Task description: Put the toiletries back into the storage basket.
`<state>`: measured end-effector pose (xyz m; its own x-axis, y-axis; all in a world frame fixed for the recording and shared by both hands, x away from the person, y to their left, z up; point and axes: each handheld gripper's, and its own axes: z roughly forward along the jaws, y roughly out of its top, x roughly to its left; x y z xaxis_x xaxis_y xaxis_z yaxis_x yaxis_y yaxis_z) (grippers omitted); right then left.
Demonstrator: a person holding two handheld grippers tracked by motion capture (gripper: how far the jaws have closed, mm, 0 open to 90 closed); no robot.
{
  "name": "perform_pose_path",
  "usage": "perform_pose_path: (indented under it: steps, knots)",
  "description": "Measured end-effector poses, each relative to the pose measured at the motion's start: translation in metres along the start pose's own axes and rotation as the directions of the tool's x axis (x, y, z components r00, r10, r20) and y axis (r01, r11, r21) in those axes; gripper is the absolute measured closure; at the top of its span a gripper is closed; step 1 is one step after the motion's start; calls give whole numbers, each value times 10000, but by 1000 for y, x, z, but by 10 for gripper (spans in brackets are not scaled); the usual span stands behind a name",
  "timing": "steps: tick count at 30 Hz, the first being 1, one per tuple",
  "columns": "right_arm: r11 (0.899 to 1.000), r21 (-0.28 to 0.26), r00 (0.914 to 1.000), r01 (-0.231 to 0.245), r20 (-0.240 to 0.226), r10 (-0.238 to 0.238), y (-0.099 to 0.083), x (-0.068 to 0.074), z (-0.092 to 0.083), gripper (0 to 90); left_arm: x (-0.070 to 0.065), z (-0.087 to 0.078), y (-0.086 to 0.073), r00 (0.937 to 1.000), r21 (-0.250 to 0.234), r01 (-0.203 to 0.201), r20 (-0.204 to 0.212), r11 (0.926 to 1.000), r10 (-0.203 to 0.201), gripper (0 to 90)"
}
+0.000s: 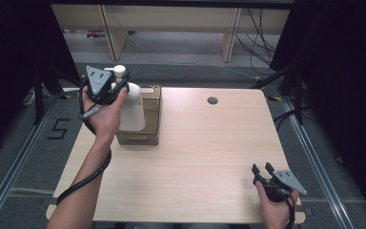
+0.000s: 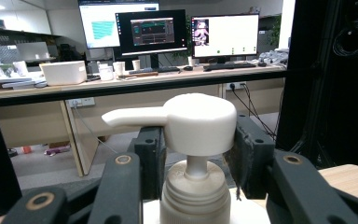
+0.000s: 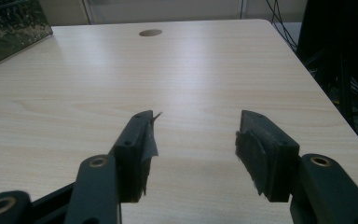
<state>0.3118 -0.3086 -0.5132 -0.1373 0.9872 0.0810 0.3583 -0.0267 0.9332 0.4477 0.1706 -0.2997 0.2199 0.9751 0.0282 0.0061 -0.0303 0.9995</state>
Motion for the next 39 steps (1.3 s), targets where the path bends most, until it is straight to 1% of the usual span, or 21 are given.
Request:
perform_pose_path:
  steps: [1, 2, 4, 6, 18, 19, 21, 22, 23, 24, 25, 26, 39]
  knots:
    - [10000, -13, 10000, -3, 8, 3, 0, 0, 0, 465, 0, 0, 0, 10000, 17, -9, -1, 10000, 9, 593]
    - [9999, -36, 9999, 116, 52, -116, 0, -1, 0, 465, 0, 0, -1, 10000, 23, -7, 2, 10000, 7, 593]
    - [9999, -28, 9999, 124, 48, -124, 0, -1, 0, 465, 0, 1, -2, 10000, 4, 4, 10, 10000, -4, 593]
    - [9999, 90, 10000, 62, 23, -62, 0, 0, -1, 465, 1, 1, -4, 10000, 32, 25, -3, 10000, -25, 593]
    - [10000, 45, 10000, 46, 12, -46, 0, 0, -1, 465, 1, 2, -10, 10000, 173, 25, -7, 9998, -24, 593]
    - [9998, 154, 9999, 122, 62, -123, 0, -1, -1, 465, 1, 2, -10, 10000, 191, 20, -6, 9998, -20, 593]
    - [9998, 183, 10000, 32, 14, -33, 1, 0, -2, 465, 0, 2, -11, 10000, 178, 30, 10, 9998, -30, 593]
    - [9998, 155, 9999, 138, 47, -138, 0, -1, -1, 465, 0, 2, -11, 10000, 187, 33, 25, 9998, -34, 593]
    - [9998, 155, 9999, 138, 47, -138, 0, -1, -1, 465, 0, 2, -11, 10000, 187, 33, 25, 9998, -34, 593]
    - [10000, 91, 9998, 25, -193, -23, 0, -1, -1, 465, 0, 2, -12, 10000, 164, 48, 21, 9999, -49, 593]
    - [10000, 91, 9998, 25, -193, -23, 0, -1, -1, 465, 0, 2, -12, 10000, 164, 48, 21, 9999, -49, 593]
    - [9999, 67, 9999, 136, -61, -136, 0, -1, -1, 465, 0, 2, -12, 10000, 167, 39, 32, 9999, -40, 593]
    - [9999, 74, 9999, 113, -81, -112, 0, 0, -1, 465, 2, 3, -13, 10000, 215, 64, -48, 9997, -63, 593]
